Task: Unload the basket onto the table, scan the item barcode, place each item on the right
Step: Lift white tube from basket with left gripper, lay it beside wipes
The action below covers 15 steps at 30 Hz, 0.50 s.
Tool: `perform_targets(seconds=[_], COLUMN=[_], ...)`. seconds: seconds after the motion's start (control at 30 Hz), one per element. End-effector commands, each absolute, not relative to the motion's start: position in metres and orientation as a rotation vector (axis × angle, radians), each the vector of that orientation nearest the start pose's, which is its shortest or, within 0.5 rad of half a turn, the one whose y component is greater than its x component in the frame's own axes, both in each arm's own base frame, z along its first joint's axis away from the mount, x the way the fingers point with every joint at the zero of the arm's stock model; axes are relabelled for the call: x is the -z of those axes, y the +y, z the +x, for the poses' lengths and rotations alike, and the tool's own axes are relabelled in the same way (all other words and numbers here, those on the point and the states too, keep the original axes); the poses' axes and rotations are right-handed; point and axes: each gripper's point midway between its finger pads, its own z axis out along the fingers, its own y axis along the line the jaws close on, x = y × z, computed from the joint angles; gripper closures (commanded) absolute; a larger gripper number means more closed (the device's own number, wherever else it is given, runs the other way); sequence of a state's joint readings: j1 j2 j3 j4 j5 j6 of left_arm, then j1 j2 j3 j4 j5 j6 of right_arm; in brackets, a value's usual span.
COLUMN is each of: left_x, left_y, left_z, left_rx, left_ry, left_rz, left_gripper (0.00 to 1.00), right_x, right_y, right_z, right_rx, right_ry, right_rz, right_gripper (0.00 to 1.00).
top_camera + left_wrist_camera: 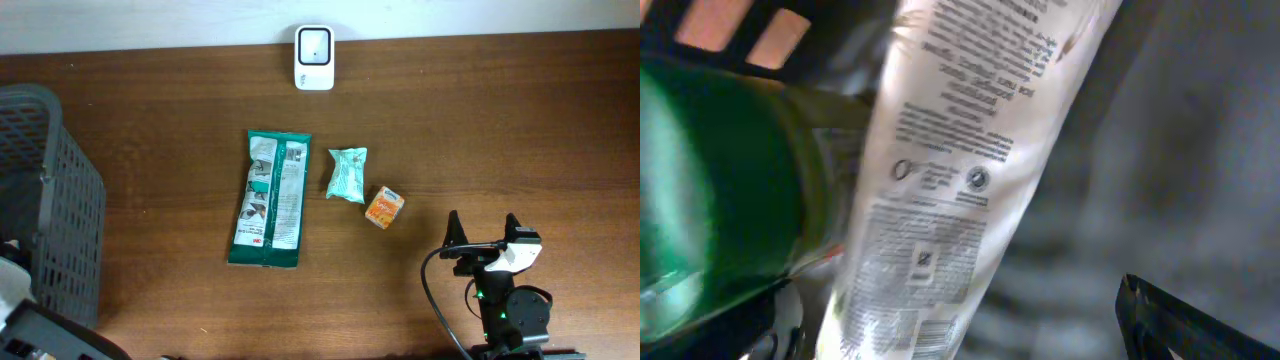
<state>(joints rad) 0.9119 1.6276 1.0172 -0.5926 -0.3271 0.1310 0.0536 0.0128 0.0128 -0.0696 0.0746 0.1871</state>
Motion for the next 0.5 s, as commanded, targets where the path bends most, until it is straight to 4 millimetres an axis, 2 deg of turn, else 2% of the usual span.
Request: perform_targets(seconds=[0.0,0.13,0.17,0.2,0.23,0.27,0.33,0.43,0.47], left_x=[-0.040,-0.041,-0.036,-0.033,-0.031,-0.031,-0.032,-0.035,-0.033], left_y=[0.313,0.323,0.319,0.315,0.307,0.305,0.300,0.292,0.291], left_z=[0.169,0.178,0.185,0.192,0.207,0.214,0.227,0.251,0.251], left_rx=[-0.673,-0.690,-0.626,-0.560,-0.440,-0.404,-0.384,-0.392,-0.389], left_ry=[2.734,2.682,2.681,2.675,2.651,2.638,2.632,2.620,2.626], left_rz=[-1.185,-1.174,-1.158,-1.141,-1.104,-1.082,-1.036,-0.943,-0.944], left_gripper=[0.06,0.09,0.11,0.15,0.26,0.30,0.32,0.43,0.43], right_x=[-0.157,-0.157,-0.157,-0.157,-0.157,-0.157,-0.157,-0.157,-0.157], right_y=[0.001,0.001,0.001,0.001,0.001,0.001,0.001,0.001,0.001], right_z=[0.246,0.246,0.246,0.246,0.246,0.246,0.246,0.246,0.246], right_rx=[-0.123,-0.123,-0.122,-0.123,-0.122,-0.123,-0.123,-0.122,-0.123], right_ry=[1.638,1.638,1.638,1.638,1.638,1.638,1.638,1.638,1.638], right_rz=[0.167,0.167,0.167,0.167,0.167,0.167,0.167,0.167,0.167], right_gripper=[0.02,0.02,0.02,0.02,0.02,0.02,0.02,0.02,0.02])
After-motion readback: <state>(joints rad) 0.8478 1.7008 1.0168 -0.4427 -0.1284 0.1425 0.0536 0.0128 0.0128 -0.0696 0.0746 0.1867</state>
